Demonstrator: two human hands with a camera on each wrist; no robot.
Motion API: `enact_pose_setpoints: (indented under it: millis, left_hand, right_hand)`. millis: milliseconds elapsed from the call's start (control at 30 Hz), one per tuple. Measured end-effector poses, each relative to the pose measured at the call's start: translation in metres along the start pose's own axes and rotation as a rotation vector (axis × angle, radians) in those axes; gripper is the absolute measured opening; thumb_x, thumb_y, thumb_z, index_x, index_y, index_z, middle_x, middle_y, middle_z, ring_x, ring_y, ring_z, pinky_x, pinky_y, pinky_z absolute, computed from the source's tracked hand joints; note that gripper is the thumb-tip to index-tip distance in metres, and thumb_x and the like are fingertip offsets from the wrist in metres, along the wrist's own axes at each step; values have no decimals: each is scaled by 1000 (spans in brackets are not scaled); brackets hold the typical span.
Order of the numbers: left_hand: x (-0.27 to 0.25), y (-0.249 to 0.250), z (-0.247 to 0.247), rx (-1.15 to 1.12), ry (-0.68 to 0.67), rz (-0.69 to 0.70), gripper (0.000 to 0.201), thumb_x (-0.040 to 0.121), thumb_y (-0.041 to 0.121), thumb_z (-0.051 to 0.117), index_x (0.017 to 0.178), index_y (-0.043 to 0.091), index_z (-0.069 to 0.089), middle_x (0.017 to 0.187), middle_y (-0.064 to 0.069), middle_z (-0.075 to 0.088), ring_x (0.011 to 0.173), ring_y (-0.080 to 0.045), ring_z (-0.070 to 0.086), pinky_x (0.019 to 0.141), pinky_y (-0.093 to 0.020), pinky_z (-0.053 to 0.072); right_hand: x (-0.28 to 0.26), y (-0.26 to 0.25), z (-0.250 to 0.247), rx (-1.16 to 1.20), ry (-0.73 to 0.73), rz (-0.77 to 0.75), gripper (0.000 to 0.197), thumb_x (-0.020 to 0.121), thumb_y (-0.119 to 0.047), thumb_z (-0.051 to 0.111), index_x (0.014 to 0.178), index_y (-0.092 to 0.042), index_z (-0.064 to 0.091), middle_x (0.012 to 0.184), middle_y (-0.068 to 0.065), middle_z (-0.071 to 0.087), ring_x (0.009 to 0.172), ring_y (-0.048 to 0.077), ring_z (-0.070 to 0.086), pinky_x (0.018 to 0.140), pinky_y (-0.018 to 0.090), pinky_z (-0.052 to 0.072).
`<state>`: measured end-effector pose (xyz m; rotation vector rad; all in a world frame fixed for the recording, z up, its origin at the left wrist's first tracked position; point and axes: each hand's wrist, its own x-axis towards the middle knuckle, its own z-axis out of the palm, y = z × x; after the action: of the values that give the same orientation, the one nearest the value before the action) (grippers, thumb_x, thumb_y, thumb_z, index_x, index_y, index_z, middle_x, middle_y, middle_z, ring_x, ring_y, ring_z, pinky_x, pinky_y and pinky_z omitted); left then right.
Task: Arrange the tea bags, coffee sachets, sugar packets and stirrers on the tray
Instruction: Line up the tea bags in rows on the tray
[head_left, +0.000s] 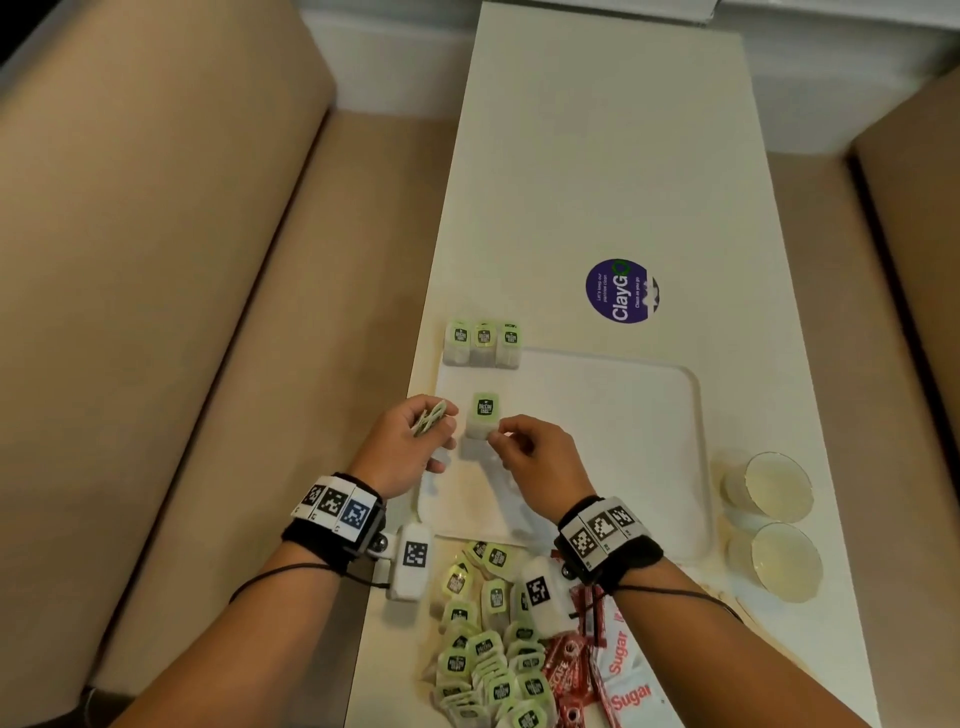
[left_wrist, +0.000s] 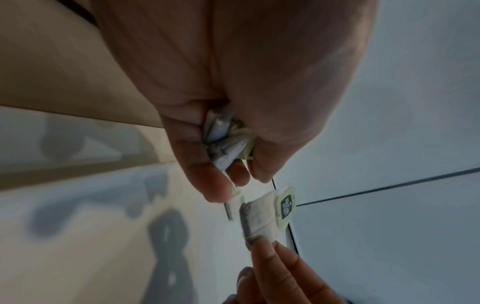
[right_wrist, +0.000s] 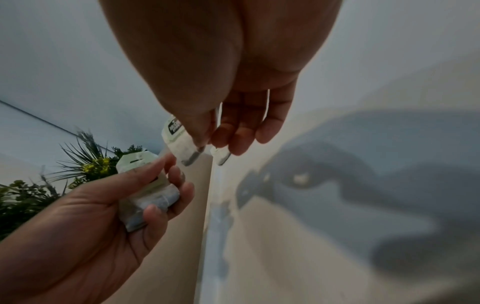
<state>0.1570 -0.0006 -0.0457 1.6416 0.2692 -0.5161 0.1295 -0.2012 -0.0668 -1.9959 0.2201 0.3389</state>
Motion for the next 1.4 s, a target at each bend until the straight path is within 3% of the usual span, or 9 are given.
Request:
enact_pose_setpoints:
  millis: [167, 333, 567, 800, 1033, 1200, 1300, 1400]
  left_hand:
    - [19, -1, -13, -105, 48, -60, 15, 99, 9, 60, 111, 16, 67, 102, -5, 75, 89, -19, 70, 60, -29, 57]
    - [29, 0, -20, -198, 36, -112, 32, 94, -8, 50, 115, 12, 65, 108, -6, 76, 97, -24, 73, 67, -33, 59]
    - [36, -6, -23, -356, 25, -149, 39, 89, -12, 33, 113, 2, 61, 114, -16, 73, 96, -32, 70, 61, -31, 56]
    - [33, -6, -17, -375, 64, -129, 23, 102, 2, 45, 113, 4, 65, 114, -10, 75, 100, -33, 72, 69, -30, 60]
    - [37, -9, -17, -327, 63, -133, 19, 102, 8, 51, 113, 4, 66, 113, -15, 74, 93, -27, 69, 66, -25, 58]
    - [37, -11, -16, -286, 87, -108, 15, 101, 9, 54, 111, 12, 65, 112, -12, 74, 91, -21, 71, 66, -24, 55]
    - [38, -13, -15, -303, 97, -109, 14, 100, 11, 58, 111, 13, 66, 109, -11, 72, 90, -21, 70, 69, -29, 57]
    - [40, -8, -13, -338, 62, -101, 15, 99, 6, 59, 111, 11, 66, 102, -10, 74, 88, -23, 72, 79, -37, 60]
  right_hand:
    - [40, -1, 11, -40, 42, 28, 18, 97, -35, 66, 104, -21, 76, 75, -4, 72, 71, 13, 67, 75, 29, 55]
    - [80, -12, 22, -101, 62, 47, 23, 96, -34, 64, 107, -20, 78, 94, 1, 77, 87, 16, 70, 87, 31, 55]
    - [112, -23, 28, -188, 38, 72, 26, 94, -40, 64, 108, -25, 79, 105, 0, 78, 98, 21, 69, 88, 35, 56]
    - [110, -26, 32, -260, 88, 88, 23, 93, -44, 65, 100, -29, 80, 92, -2, 77, 88, 22, 69, 79, 34, 57]
    - [112, -29, 33, -305, 126, 98, 23, 91, -48, 66, 97, -28, 77, 92, -5, 76, 88, 19, 68, 75, 29, 52]
    - [104, -24, 33, -220, 86, 45, 20, 94, -47, 62, 88, -29, 67, 79, -6, 72, 80, 18, 67, 75, 32, 53]
    - [88, -21, 32, -150, 7, -51, 33, 104, -43, 51, 92, -20, 72, 82, -2, 71, 79, 20, 66, 77, 34, 53]
    - [71, -24, 33, -43, -118, -122, 33, 106, -42, 47, 111, -21, 71, 99, -3, 72, 89, 15, 67, 82, 31, 53]
